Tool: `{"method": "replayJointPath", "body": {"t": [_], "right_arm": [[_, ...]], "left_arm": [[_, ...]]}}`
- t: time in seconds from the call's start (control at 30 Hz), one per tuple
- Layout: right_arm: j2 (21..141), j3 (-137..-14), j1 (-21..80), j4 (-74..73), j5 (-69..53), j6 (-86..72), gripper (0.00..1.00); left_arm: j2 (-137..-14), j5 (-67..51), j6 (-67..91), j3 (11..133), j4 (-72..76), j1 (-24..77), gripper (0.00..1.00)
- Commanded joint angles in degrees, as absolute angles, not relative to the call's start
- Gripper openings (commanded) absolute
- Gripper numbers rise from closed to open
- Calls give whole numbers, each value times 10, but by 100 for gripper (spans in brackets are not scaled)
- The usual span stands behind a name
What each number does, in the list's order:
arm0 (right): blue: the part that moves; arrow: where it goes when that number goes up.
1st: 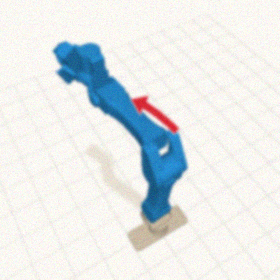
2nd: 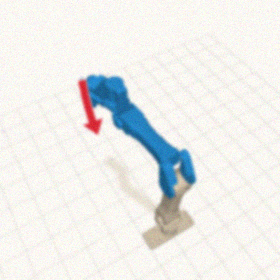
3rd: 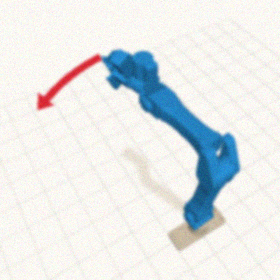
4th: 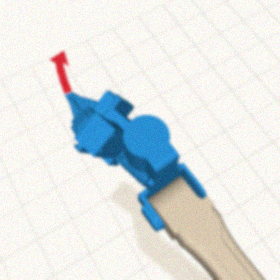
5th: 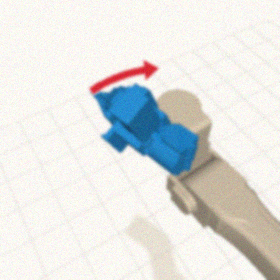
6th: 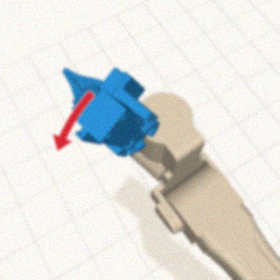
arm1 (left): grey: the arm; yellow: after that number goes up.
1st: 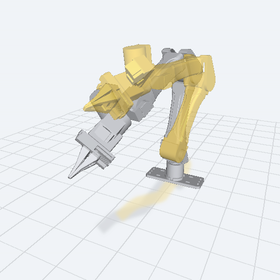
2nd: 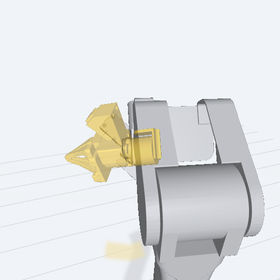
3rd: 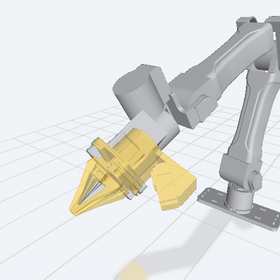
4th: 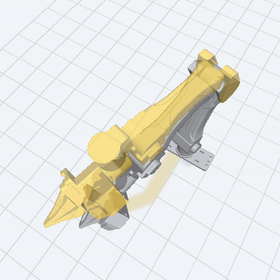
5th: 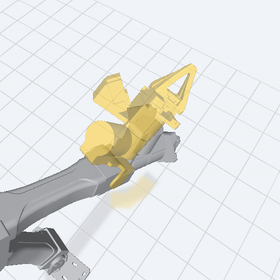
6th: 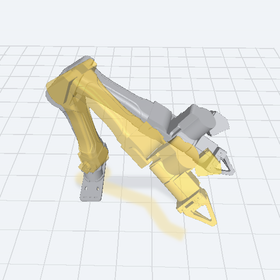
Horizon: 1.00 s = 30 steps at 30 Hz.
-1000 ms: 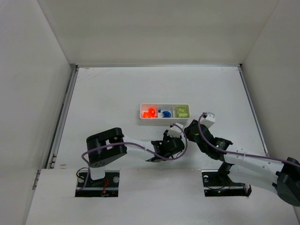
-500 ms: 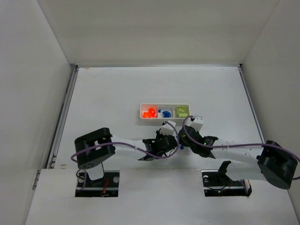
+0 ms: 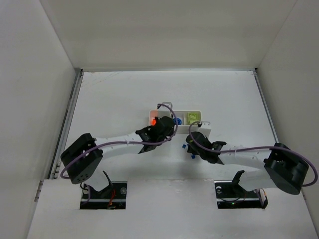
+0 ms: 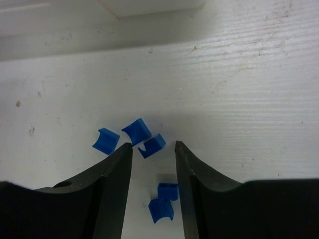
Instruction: Sort the legos into containers by color
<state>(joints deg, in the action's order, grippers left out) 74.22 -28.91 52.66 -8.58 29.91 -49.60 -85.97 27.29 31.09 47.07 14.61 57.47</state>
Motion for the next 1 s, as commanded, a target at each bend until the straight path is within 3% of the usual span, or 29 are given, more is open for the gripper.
{"method": "replayJointPath", "body": {"t": [0.0,0.2,0.47,0.77,0.97], "right_arm": [[761,-322,516,-71,291,-469,46],[786,-335,511,-57,287,-457,42],[775,-326,513,-56,279,-460,34],[774,-325,516,-65,280,-471,24],[724,-315,521,-80,282,-481,23]], "left_arm": [[-892,226,305,528,161,549,15],[-963,207,295,578,157,519,17],[-939,219,294,562,160,511,41],[-810,233,304,466,175,522,43],[-740,257,310,389,164,551,42]]}}
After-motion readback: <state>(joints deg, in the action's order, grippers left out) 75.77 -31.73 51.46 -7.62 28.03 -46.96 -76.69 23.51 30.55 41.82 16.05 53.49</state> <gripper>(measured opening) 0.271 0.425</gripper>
